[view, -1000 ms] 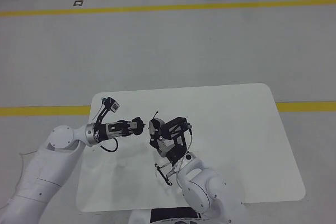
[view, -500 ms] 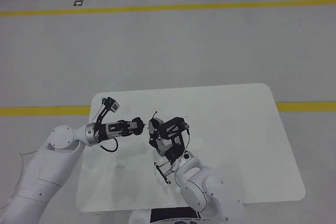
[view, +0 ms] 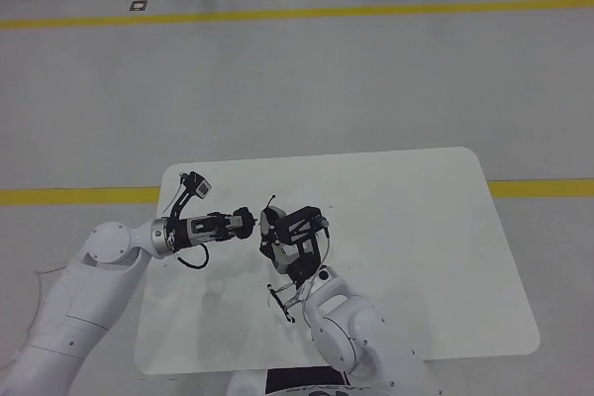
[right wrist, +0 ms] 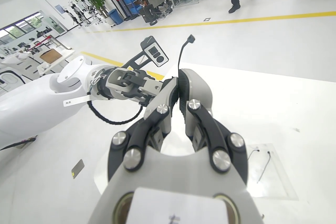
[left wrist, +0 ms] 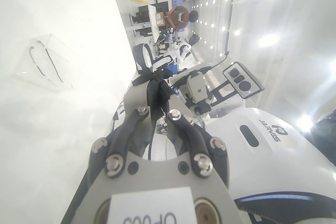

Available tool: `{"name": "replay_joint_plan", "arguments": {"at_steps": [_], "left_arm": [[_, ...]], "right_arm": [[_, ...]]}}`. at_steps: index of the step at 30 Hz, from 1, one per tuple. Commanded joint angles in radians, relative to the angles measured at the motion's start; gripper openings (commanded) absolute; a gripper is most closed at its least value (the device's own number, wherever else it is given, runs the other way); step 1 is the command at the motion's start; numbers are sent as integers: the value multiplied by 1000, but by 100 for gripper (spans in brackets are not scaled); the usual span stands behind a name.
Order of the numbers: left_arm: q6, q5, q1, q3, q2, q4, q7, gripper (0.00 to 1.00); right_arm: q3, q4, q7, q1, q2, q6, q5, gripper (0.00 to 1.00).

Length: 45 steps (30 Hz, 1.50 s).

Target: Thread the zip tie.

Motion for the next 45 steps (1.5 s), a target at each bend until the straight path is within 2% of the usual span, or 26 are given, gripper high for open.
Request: {"name": "replay_joint_plan", "arguments": {"at_steps": [1, 15, 45], "left_arm": [[0, 0, 0, 0, 0, 0, 0, 0], [0, 0, 0, 0, 0, 0, 0, 0], [0, 0, 0, 0, 0, 0, 0, 0]], "right_arm": [[-2, 5, -9, 1, 1, -3, -3, 0], [-23, 31, -20, 28, -2, 27, -8, 0], [-31, 58, -37, 50, -3, 44, 3, 0]]}}
